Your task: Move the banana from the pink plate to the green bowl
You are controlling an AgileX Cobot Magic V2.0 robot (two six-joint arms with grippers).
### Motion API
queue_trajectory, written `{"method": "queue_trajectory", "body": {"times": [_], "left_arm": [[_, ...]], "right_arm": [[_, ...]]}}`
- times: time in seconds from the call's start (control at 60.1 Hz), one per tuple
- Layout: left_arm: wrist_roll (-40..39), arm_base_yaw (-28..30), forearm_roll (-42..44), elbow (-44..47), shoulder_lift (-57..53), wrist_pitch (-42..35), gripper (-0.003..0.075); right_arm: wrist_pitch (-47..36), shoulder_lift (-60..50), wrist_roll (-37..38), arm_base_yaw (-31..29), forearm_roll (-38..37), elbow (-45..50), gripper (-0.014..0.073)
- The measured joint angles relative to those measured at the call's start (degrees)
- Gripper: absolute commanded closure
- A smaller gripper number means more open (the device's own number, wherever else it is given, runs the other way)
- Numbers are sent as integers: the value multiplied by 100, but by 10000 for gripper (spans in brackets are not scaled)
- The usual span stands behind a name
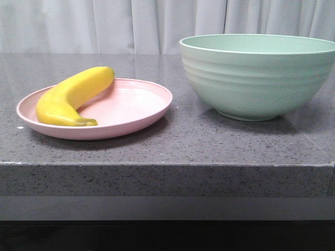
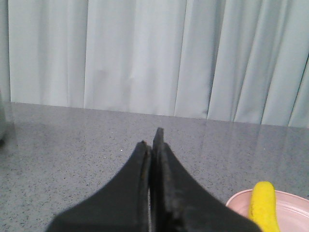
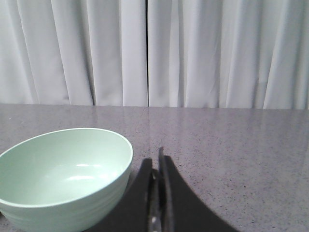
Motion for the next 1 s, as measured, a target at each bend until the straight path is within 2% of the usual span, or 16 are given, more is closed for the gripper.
{"method": "queue_trajectory", "body": {"times": [0.15,0.266,0.333,0.399,0.516,0.599,0.665,0.881,0.998], "left_arm": [[0,0,0,-578,835,246,741],[0,0,0,-649,1014,293,735],[0,0,0,-649,1014,307,678],[0,0,10,-649,1014,317,539],[0,0,10,-649,1014,330,166],[0,0,10,-649,1014,333,17],[0,0,10,-649,1014,333,31],[0,0,-1,-629,1014,355,115],[12,0,-23,-665,1101,376,122]], "right_arm": [[275,783,0,0,16,-664,653],[482,967,0,0,66,-767,645],[586,975,0,0,81,-767,592],[622,975,0,0,80,-767,469],[638,975,0,0,80,-767,163],[638,975,0,0,80,-767,12],[638,975,0,0,80,-767,-28],[663,975,0,0,82,-767,-29],[735,975,0,0,82,-767,-29]]}}
